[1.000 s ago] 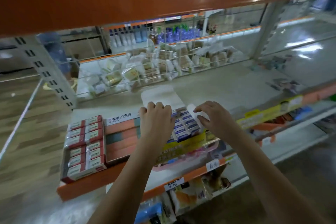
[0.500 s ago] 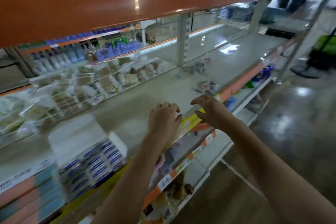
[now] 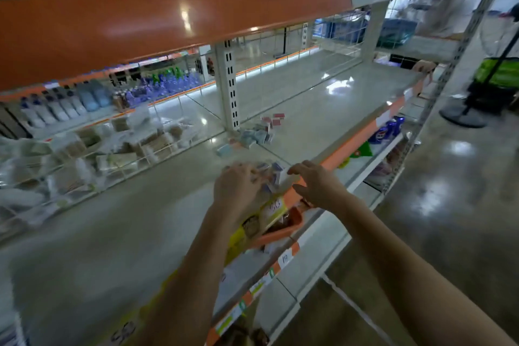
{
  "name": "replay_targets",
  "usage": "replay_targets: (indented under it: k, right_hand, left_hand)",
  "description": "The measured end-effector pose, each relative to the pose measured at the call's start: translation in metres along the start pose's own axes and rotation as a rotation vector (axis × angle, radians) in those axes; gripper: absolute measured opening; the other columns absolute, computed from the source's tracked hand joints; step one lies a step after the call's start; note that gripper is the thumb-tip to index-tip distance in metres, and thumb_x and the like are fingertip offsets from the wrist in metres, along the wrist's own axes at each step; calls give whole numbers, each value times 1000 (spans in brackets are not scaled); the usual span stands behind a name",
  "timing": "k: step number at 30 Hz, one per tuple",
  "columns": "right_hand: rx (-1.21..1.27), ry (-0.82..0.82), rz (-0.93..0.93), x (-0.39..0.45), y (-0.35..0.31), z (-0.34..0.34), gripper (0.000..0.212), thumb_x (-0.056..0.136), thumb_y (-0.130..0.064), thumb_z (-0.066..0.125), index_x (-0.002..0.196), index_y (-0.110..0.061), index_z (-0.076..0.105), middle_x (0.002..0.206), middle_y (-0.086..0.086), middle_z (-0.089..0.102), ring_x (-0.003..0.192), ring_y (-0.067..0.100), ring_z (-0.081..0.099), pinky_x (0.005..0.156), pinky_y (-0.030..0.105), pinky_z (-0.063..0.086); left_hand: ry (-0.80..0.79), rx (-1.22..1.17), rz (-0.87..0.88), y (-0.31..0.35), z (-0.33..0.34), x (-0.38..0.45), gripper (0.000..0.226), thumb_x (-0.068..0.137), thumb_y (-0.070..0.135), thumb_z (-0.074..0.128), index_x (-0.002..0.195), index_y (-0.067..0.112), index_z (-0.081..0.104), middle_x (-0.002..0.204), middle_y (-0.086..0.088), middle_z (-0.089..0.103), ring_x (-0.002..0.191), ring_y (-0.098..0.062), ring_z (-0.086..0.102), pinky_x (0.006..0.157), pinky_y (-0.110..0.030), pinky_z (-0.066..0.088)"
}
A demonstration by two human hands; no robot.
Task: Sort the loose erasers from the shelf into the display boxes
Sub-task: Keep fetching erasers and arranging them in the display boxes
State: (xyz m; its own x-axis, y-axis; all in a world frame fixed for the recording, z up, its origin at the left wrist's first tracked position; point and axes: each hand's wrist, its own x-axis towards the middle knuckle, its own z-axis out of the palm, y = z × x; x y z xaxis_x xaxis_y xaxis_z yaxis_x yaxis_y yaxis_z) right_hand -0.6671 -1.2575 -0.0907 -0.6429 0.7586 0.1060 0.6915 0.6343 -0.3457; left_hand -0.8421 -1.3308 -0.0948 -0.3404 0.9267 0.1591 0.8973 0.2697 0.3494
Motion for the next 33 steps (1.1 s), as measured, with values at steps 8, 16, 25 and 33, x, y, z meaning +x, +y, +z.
replay_targets:
  k: [8, 16, 25, 33]
  right_hand:
    - [116, -117, -45, 77, 21, 15, 40, 91, -31, 54, 129, -19, 50, 122, 5, 53, 112, 20, 51, 93, 28, 40]
    - [39, -197, -103, 109, 32, 28, 37, 88, -32, 57, 124, -22, 52, 115, 4, 55, 107, 18, 49, 88, 29, 42]
    - [2, -194, -190, 130, 60, 20, 27, 92, -30, 52, 112, -12, 58, 107, 6, 56, 102, 19, 52, 84, 31, 46]
    - [129, -187, -345, 144, 80, 6, 25, 91, -25, 56, 113, -15, 62, 106, 4, 58, 99, 17, 55, 85, 30, 49]
  left_hand:
    - [-7, 88, -52, -20, 15, 113, 36, 92, 29, 52, 126, 17, 54, 126, -9, 55, 114, -28, 51, 94, -37, 42]
    - [-41, 159, -57, -42, 39, 168, 39, 90, 23, 56, 129, 18, 51, 129, -8, 54, 116, -28, 51, 94, -38, 45]
    - [47, 177, -102, -41, 50, 169, 44, 84, 25, 64, 126, 18, 53, 123, -5, 57, 109, -26, 55, 86, -35, 46]
    - [100, 37, -259, -20, 56, 153, 44, 83, 28, 67, 125, 18, 55, 115, -6, 60, 103, -22, 54, 82, -29, 43]
